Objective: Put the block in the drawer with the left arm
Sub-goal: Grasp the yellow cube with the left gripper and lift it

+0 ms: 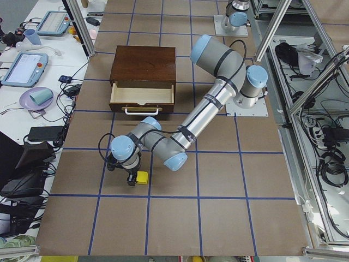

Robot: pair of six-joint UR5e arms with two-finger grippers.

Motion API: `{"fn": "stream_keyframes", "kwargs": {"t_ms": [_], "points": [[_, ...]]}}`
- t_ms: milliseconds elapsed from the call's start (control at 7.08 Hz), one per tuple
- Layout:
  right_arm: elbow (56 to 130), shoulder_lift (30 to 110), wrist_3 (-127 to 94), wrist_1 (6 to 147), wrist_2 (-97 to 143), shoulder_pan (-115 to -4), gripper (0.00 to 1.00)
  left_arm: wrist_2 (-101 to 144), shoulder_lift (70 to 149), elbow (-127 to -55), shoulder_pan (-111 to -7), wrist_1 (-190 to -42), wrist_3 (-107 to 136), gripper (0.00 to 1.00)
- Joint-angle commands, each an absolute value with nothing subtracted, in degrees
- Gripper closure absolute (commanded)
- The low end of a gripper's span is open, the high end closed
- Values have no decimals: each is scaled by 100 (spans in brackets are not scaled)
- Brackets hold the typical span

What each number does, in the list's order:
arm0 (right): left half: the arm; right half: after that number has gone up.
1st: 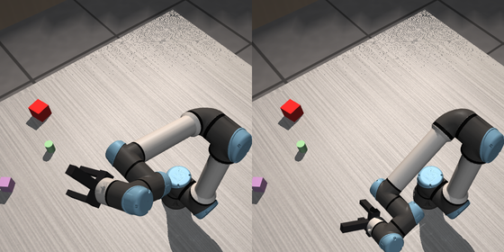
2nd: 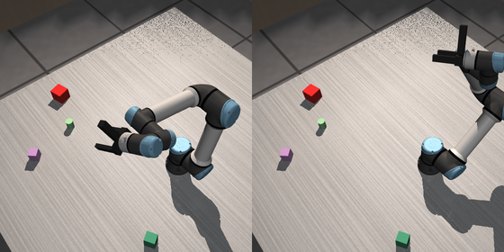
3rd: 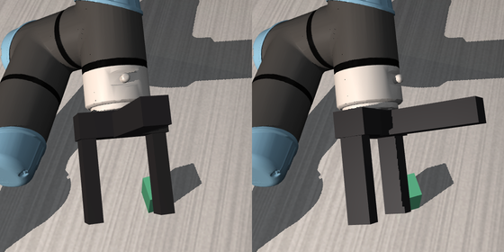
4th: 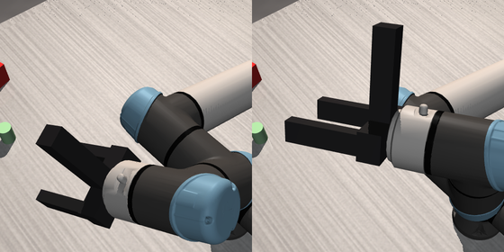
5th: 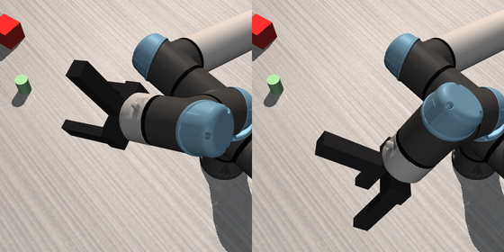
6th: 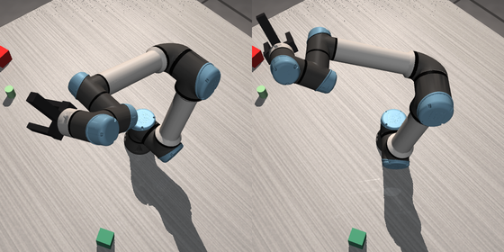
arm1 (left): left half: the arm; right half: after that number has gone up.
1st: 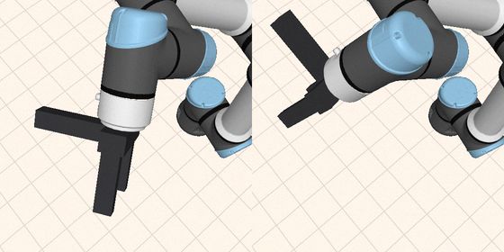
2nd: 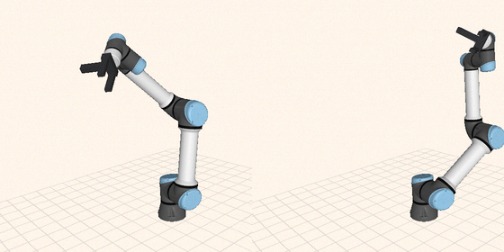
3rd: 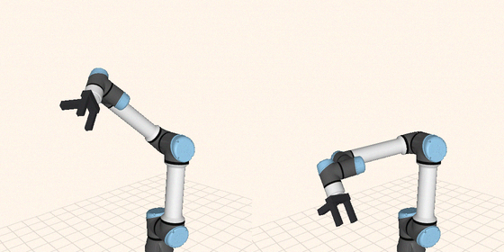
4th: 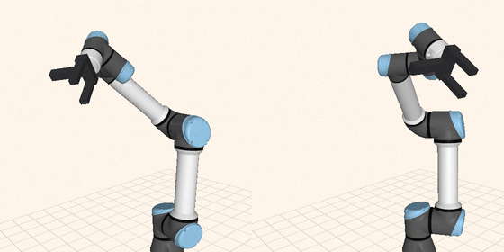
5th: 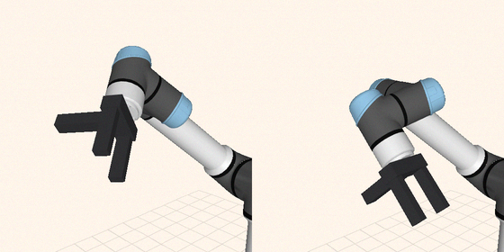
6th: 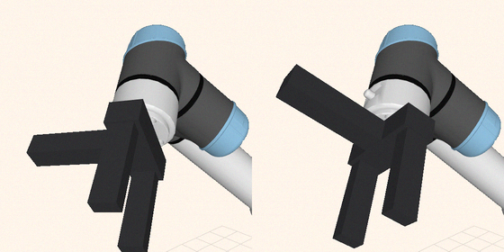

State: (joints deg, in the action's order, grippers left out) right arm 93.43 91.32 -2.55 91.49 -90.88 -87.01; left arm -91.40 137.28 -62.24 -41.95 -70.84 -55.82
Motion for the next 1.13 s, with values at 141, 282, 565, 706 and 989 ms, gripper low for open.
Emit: {"fn": "stream_keyframes", "kwargs": {"t_ms": [141,282,565,706,989], "points": [[9343,9132,-255,9149,-9088,-8701,0,-9123,13851,-6310,-4192,-7005,-5695,0],[9343,9132,-255,9149,-9088,-8701,0,-9123,13860,-6328,-4175,-7005,-5721,0],[9343,9132,-255,9149,-9088,-8701,0,-9105,13869,-6337,-4140,-6970,-6010,7],[9343,9132,-255,9149,-9088,-8701,0,-9105,13878,-6337,-4114,-6944,-6012,21],[9343,9132,-255,9149,-9088,-8701,0,-9114,13878,-6337,-4113,-6943,-6012,61]]}}
